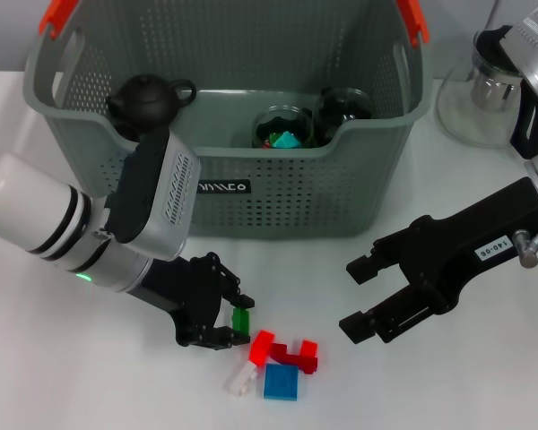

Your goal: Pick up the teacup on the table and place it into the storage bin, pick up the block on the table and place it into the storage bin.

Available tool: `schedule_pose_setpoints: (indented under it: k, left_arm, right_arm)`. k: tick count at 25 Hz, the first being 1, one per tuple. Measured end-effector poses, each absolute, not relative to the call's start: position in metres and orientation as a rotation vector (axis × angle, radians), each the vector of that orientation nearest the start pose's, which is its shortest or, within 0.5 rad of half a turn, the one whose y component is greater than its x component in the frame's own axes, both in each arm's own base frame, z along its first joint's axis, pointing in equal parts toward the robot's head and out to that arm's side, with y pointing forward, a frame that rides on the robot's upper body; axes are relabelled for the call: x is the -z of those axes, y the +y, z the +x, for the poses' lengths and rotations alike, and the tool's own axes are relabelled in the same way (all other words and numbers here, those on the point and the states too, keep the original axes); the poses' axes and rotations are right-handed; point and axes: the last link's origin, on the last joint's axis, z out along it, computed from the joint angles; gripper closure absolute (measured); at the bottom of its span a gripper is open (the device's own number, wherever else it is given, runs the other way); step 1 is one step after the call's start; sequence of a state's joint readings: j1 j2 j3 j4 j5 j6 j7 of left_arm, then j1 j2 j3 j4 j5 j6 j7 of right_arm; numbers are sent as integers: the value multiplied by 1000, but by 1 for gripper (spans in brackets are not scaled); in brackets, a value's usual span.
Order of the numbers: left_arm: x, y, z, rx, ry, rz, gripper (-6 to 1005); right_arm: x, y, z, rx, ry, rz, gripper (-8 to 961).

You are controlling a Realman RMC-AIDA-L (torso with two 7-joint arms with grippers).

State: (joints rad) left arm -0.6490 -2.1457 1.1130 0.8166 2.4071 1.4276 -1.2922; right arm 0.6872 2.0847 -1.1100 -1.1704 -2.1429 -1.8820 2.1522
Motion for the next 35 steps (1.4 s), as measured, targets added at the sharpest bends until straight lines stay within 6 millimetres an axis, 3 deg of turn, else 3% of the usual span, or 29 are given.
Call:
schedule_pose_setpoints:
  k: [3,6,14,17,19,23,28,35]
  left_arm:
    - [58,336,-230,-173,109,-3132,584]
    - [41,334,-227,-74,48,-3148,586]
    - [-53,325,-208,586,-88,-3025,561]
    - [-79,336,-190,746,-112,-2919,552]
    - [-90,355,-174,774,-166,-2833,545]
    - [-92,398,-149,715,-282,-2687,533]
    - [-75,443,-133,566,-387,-2538,517]
    - [-60,458,-128,517,-461,-2482,496]
  right_arm:
    - [-7,325,141,-51,734,-3224,15]
    - [-10,325,145,-42,745,-3223,15]
    - [-8,322,161,6,785,-3239,15]
    - [-7,322,164,16,768,-3246,15]
    - [-7,323,163,17,749,-3252,15]
    - [-6,323,161,22,725,-3260,15]
    - [-3,323,158,28,707,-3271,14]
    - [-2,322,157,35,705,-3275,14]
